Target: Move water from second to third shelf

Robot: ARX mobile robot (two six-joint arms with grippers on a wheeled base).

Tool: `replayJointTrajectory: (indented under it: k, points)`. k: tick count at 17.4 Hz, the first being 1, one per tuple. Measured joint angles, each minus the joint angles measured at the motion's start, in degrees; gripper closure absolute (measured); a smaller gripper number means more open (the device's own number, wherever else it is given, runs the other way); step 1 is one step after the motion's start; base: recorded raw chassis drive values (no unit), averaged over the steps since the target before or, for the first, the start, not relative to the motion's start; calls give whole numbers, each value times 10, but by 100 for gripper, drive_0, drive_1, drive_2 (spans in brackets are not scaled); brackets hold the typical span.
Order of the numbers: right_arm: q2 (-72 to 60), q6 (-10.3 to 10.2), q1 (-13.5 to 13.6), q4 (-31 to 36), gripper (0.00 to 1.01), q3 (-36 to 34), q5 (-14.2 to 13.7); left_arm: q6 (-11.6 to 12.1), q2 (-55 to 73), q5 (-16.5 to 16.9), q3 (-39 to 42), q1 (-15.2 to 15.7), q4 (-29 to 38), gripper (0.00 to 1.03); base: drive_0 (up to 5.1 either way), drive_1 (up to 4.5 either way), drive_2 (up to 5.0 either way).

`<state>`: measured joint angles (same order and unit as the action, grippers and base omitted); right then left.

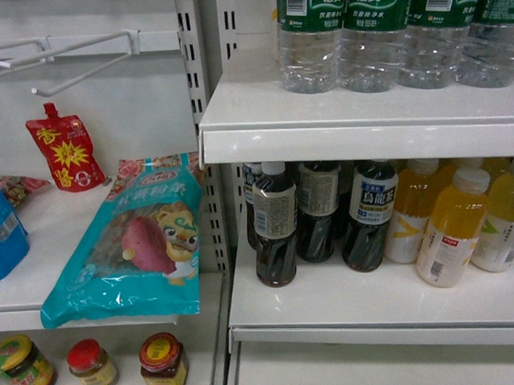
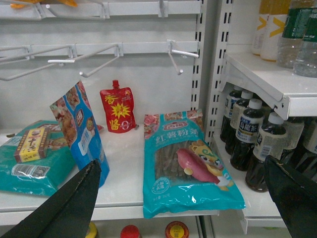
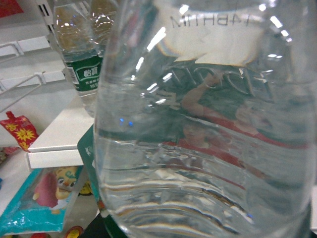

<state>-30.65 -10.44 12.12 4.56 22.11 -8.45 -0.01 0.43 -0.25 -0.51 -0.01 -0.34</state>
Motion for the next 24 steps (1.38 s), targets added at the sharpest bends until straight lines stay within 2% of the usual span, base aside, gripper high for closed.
replayJointTrajectory:
  k: [2, 12, 13, 15, 17, 19, 22, 24]
  points:
    - [0, 0, -2, -3, 60, 0, -8, 0, 0, 0, 0, 0, 1, 5, 0, 0, 0]
    - [-1, 2, 0, -2, 60, 0, -14, 0, 0, 2, 0, 0, 2, 5, 0, 0, 0]
    - [-9, 20, 3, 9, 60, 1, -34, 0, 0, 2, 0, 0, 2, 5, 0, 0, 0]
    - [-41, 38, 2, 33, 60, 12, -33, 0, 0, 2, 0, 0, 2, 5, 0, 0, 0]
    - [-91, 60, 2, 78, 60, 33, -19, 0, 0, 2, 0, 0, 2, 5, 0, 0, 0]
    - [-140, 72, -3, 109, 60, 61, 0, 0, 0, 2, 0, 0, 2, 5, 0, 0, 0]
    - [-265, 75, -29, 155, 60, 132, 30, 0, 0, 2, 0, 0, 2, 5, 0, 0, 0]
    - [-367, 57, -31, 147, 60, 196, 66, 0, 0, 2, 0, 0, 2, 5, 0, 0, 0]
